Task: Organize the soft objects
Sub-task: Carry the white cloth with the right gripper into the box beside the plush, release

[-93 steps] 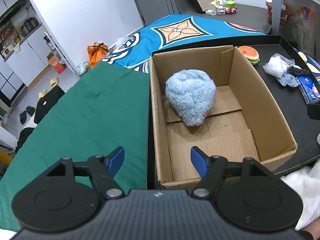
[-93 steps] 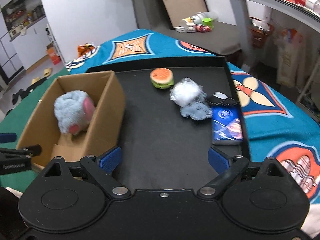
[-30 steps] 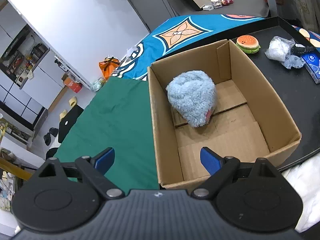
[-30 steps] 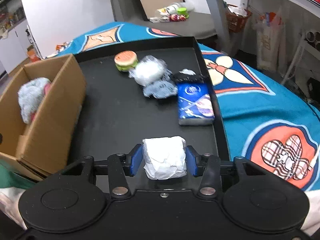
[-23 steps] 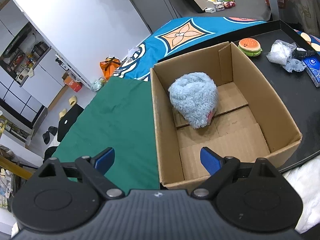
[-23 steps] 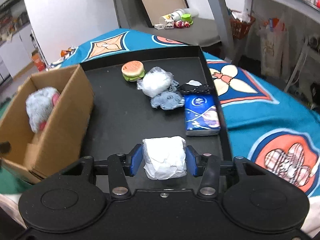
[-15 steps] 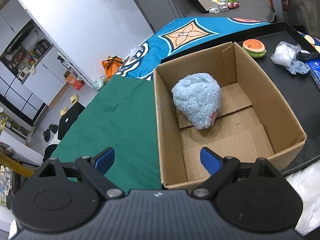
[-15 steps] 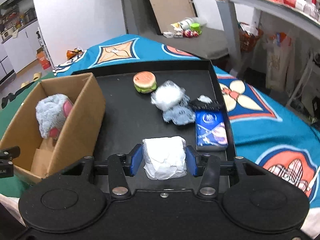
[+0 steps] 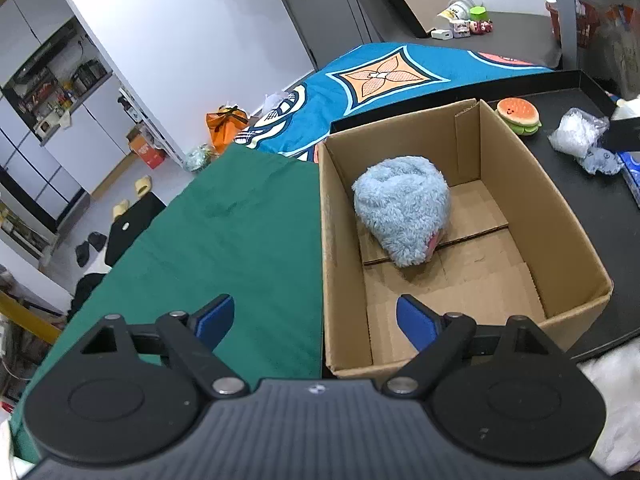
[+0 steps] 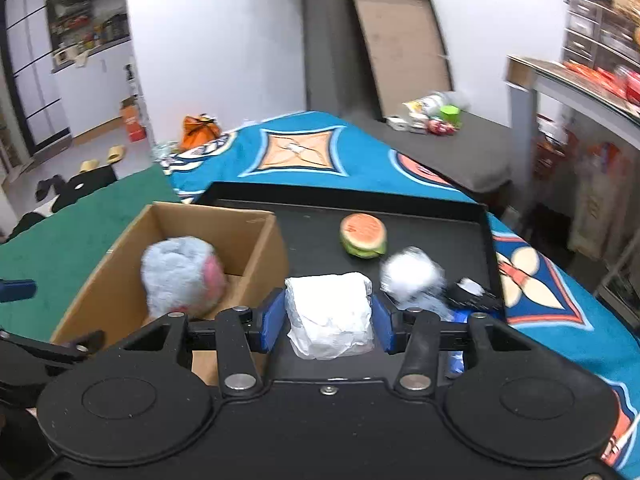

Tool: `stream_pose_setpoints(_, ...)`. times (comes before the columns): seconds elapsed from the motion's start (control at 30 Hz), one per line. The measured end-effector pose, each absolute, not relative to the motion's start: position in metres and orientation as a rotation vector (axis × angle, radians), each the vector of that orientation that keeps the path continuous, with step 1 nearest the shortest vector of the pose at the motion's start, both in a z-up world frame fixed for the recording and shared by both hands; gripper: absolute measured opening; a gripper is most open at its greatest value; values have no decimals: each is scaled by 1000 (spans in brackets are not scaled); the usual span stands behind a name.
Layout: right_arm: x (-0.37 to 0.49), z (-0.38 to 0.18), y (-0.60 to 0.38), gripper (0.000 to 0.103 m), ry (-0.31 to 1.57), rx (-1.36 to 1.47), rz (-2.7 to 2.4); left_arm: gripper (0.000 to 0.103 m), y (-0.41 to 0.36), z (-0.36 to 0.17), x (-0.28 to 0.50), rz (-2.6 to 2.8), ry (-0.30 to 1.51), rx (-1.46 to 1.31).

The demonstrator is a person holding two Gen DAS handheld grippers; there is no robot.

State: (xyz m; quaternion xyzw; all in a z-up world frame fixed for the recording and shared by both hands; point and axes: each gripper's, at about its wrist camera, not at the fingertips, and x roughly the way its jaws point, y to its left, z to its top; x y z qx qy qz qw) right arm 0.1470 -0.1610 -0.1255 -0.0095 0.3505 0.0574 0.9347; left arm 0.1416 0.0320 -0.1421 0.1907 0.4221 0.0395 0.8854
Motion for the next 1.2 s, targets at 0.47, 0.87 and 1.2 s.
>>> stream_pose_setpoints(0.47, 172, -124, -115, 46, 693, -104, 234, 41, 50, -150, 154, 79, 946, 285)
stream_pose_setpoints(0.87, 193, -128, -94, 46, 676, -146, 292, 14, 58, -154, 159, 63, 945, 198)
stream_pose_setpoints(1.2, 202, -126, -87, 74, 663, -186, 325, 13, 62, -154, 159, 58, 952, 179)
